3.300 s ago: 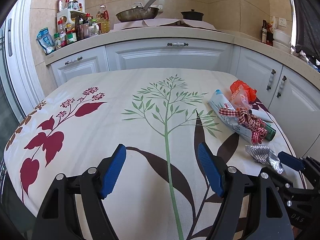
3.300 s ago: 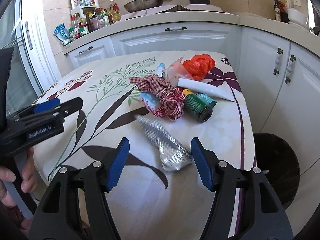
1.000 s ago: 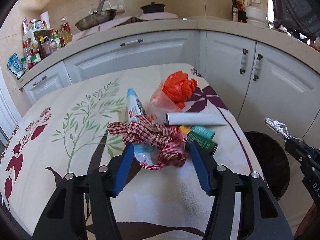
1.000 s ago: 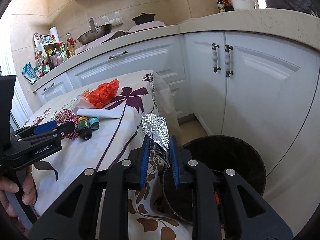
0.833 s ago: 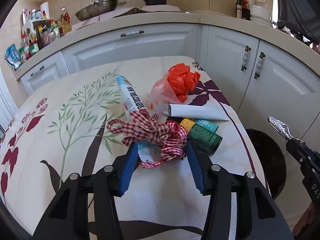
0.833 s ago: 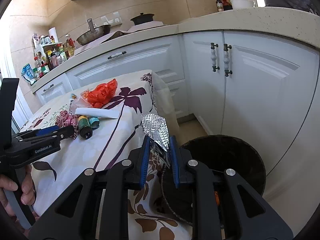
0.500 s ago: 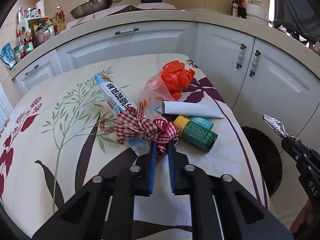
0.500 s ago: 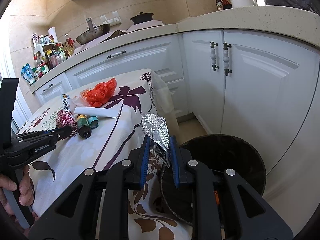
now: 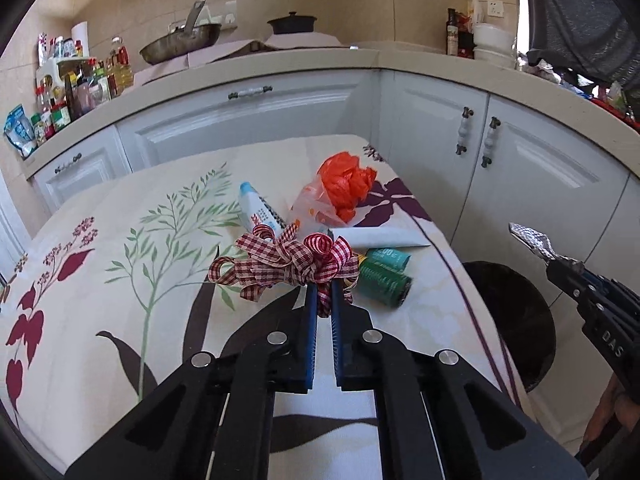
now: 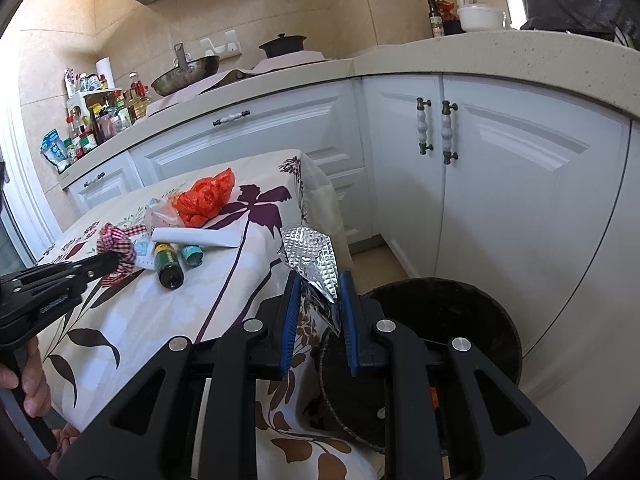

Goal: Collect trash
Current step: 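Carry foil and ribbon over the wastebasket and open both tools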

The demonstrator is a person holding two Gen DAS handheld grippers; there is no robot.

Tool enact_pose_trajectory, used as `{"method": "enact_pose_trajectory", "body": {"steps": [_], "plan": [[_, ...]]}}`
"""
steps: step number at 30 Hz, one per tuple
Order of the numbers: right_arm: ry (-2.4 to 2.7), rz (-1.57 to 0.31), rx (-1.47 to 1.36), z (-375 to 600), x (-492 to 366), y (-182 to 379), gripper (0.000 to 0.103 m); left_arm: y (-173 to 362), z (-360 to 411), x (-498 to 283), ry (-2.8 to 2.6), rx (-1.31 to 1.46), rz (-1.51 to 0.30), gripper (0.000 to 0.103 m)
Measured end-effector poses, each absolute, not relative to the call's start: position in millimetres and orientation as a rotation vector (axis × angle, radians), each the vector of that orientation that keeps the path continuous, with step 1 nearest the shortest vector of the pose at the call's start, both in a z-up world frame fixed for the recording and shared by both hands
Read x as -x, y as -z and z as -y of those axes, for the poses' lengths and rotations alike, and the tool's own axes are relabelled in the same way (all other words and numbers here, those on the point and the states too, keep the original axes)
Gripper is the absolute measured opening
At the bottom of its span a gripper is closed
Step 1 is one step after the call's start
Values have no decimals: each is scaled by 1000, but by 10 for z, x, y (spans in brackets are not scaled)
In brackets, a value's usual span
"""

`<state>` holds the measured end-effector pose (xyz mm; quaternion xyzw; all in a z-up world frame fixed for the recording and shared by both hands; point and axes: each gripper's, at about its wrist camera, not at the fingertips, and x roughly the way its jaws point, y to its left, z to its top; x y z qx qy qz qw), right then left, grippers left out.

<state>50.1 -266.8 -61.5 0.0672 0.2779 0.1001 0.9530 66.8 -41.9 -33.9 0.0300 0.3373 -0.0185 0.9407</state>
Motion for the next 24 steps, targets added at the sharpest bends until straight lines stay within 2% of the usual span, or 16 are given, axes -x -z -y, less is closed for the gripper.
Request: {"method": "enact_pose_trajectory", "body": {"steps": [8,24], "plan": [[-143,-539,-133,2822,-391,504,19,168,571,-503,116,-71,-639,7],[29,-504,-134,3348,-155,374,19,143,1433,-492,358,-145,-593,7]]}}
